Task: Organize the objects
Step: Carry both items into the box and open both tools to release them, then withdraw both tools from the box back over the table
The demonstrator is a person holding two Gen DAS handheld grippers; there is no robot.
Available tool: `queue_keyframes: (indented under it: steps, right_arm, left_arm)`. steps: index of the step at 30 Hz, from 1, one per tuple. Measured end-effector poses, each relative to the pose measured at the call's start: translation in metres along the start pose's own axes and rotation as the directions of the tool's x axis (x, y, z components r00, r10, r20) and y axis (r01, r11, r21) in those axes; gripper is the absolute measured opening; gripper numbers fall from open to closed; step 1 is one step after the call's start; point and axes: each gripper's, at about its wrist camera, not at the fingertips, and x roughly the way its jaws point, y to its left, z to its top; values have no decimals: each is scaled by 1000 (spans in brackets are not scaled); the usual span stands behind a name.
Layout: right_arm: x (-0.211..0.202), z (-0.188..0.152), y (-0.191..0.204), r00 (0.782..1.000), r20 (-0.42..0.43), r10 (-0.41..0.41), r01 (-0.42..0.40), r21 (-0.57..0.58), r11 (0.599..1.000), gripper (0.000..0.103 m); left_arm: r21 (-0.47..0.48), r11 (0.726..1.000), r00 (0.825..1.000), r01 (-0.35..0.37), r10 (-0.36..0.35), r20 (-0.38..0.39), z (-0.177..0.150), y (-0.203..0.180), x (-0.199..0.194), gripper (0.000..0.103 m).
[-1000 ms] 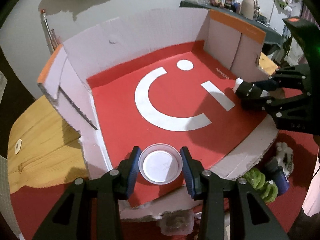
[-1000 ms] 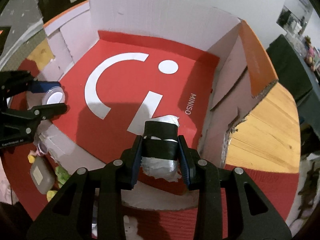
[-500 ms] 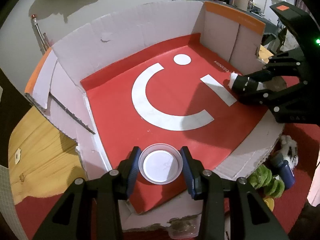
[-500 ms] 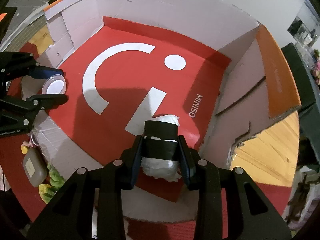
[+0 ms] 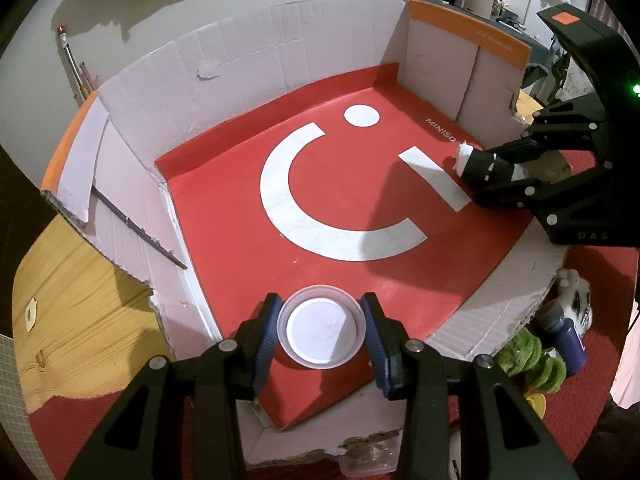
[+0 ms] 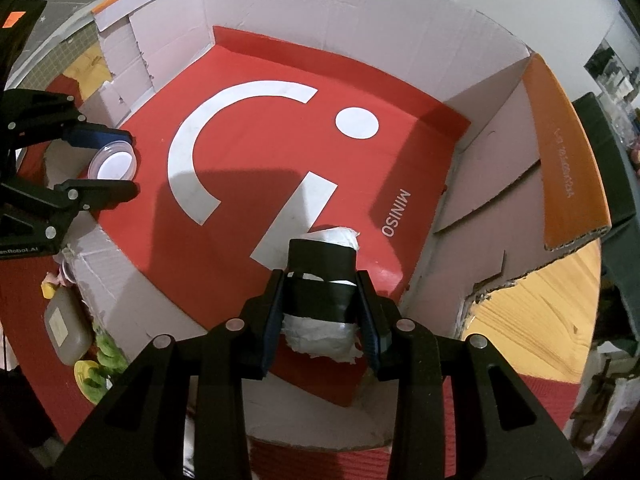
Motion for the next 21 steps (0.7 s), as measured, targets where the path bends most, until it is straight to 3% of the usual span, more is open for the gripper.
queue_keyframes:
  steps: [11, 17, 21]
  right_arm:
    - [-4, -3, -2, 1000, -1, -3, 3, 1, 1000, 33]
    - [-9, -5, -7, 1000, -2, -5, 5, 7, 1000, 34]
    - [-14, -8, -10, 1000, 5, -14, 14, 5, 1000, 42]
  left_arm:
    - [4, 1000, 1000, 1, -1, 3, 0, 1, 0, 44]
    - [9, 1000, 1000, -5, 5, 6, -1, 1, 0, 50]
    - [10, 1000, 1000, -5, 5, 7, -1, -1, 0, 50]
